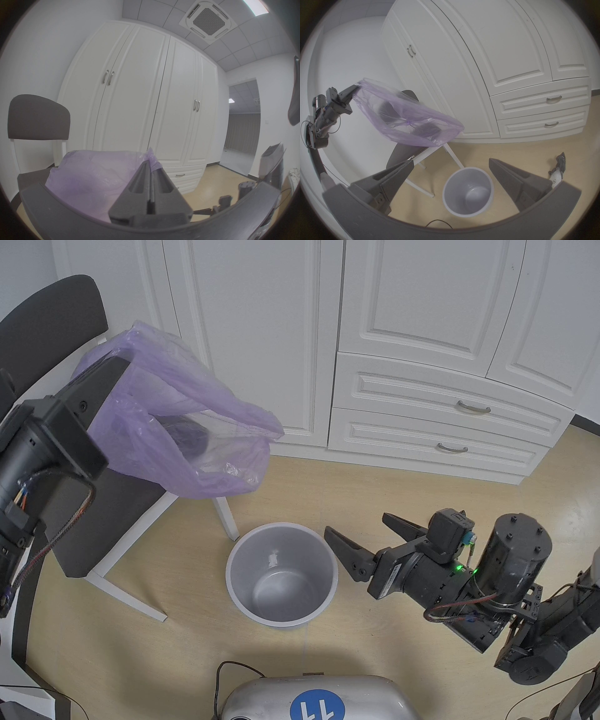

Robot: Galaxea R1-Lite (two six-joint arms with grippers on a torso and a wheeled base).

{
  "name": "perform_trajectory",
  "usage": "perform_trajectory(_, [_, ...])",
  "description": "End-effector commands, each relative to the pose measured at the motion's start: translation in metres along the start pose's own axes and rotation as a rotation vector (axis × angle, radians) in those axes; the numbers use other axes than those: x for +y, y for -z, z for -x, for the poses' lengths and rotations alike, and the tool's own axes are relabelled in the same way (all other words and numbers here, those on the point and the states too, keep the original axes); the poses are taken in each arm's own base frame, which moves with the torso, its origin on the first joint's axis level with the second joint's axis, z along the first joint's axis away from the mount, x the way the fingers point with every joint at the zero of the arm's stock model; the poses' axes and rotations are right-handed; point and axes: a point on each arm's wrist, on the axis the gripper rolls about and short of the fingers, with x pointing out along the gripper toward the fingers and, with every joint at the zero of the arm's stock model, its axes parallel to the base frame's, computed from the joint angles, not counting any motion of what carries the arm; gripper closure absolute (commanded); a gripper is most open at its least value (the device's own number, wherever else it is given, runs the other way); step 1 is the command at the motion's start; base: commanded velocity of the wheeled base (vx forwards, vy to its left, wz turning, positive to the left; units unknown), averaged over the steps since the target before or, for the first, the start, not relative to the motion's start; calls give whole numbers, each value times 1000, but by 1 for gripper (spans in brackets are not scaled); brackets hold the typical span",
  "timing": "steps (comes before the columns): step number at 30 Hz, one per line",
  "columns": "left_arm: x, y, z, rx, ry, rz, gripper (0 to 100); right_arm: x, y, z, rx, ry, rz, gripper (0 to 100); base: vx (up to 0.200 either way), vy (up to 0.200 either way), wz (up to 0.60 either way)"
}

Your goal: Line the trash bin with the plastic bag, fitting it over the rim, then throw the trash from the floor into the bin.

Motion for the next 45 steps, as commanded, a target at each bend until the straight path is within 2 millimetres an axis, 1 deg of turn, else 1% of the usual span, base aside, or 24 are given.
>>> perform_trajectory(1, [-6, -14, 14, -42, 51, 35, 100, -3, 38, -18, 47, 13, 6, 0, 0, 0, 0])
perform_trajectory(11, [-16, -18, 24, -52, 130, 78, 100, -4, 42, -22, 40, 22, 2, 0, 0, 0, 0])
perform_trajectory(17, [-18, -18, 25, -52, 142, 83, 100, -5, 49, -25, 61, 26, 7, 0, 0, 0, 0])
perform_trajectory(19, [-18, -18, 25, -52, 142, 83, 100, -5, 53, -29, 56, 30, 5, 0, 0, 0, 0])
perform_trajectory(23, [-18, -19, 25, -53, 142, 84, 100, -10, 54, -33, 34, 49, 4, 0, 0, 0, 0])
perform_trajectory(28, [-18, -19, 25, -57, 144, 85, 100, -17, 55, -35, 47, 71, 12, 0, 0, 0, 0])
perform_trajectory(32, [-21, -21, 27, -60, 163, 97, 100, -23, 66, -38, 82, 87, 20, 0, 0, 0, 0])
perform_trajectory(35, [-21, -23, 30, -69, 172, 106, 100, -26, 70, -38, 97, 90, 21, 0, 0, 0, 0])
perform_trajectory(36, [-22, -25, 31, -72, 181, 113, 100, -28, 77, -40, 118, 93, 24, 0, 0, 0, 0])
perform_trajectory(37, [-22, -25, 31, -72, 181, 113, 100, -28, 77, -40, 118, 93, 24, 0, 0, 0, 0])
perform_trajectory(38, [-22, -28, 34, -83, 187, 108, 100, -31, 84, -41, 143, 86, 18, 0, 0, 0, 0])
perform_trajectory(39, [-23, -27, 34, -83, 190, 103, 100, -32, 87, -41, 157, 76, 6, 0, 0, 0, 0])
perform_trajectory(42, [-22, -28, 35, -87, 189, 99, 100, -31, 90, -41, 182, 23, -73, 0, 0, 0, 0])
perform_trajectory(43, [-22, -29, 35, -89, 189, 99, 100, -30, 91, -39, 206, -26, -143, 0, 0, 0, 0])
perform_trajectory(45, [-22, -29, 35, -90, 188, 100, 100, -28, 92, -37, 227, -72, -206, 0, 0, 0, 0])
